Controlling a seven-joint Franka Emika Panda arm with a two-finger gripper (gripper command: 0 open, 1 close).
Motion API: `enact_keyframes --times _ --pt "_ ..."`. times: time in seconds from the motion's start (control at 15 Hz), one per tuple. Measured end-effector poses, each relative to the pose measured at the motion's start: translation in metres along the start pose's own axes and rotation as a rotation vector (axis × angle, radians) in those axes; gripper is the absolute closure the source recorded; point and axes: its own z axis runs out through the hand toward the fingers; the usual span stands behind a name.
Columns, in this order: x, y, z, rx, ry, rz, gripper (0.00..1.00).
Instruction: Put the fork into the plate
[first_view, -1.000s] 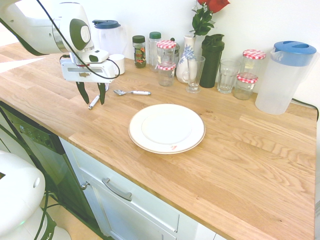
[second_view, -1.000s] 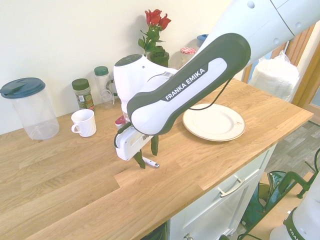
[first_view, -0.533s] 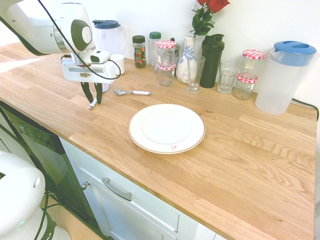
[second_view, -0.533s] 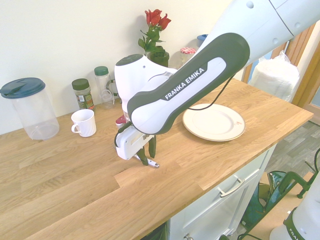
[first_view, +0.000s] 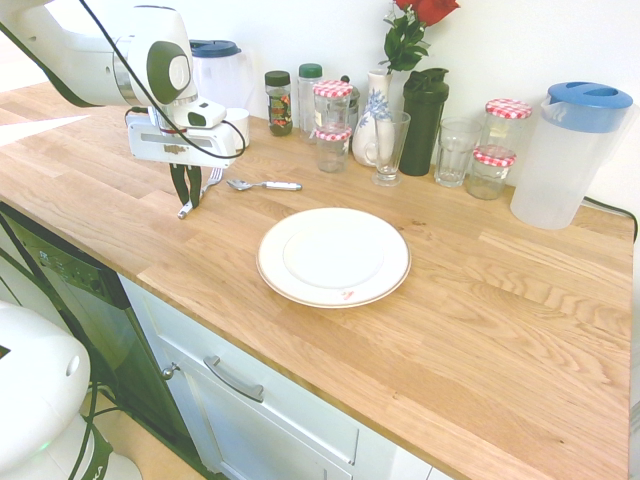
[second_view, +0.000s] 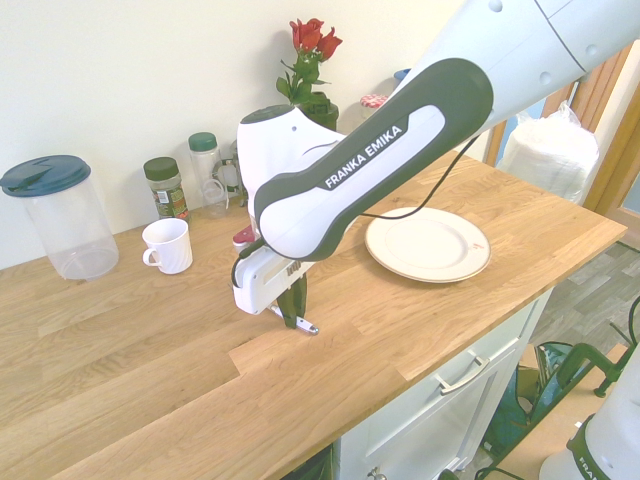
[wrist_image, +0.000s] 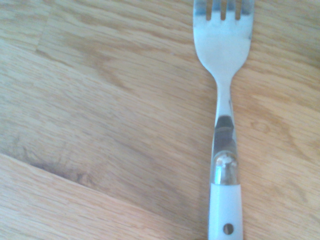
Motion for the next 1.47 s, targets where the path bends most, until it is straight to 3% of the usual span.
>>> enact_keyframes --times 0.2,0.47,0.8,1.07,1.47 --pt "0.006 0.003 -0.009 0.025 0.020 0.005 1.00" --pt "-0.001 0.026 -0.061 0.092 0.086 0.016 1.00" --pt "0.039 0.132 -0.053 0.128 0.054 0.099 1.00" --pt "0.087 0.231 -0.034 0.224 0.004 0.168 1.00" --pt "0.109 0.281 -0.019 0.281 -0.031 0.217 1.00"
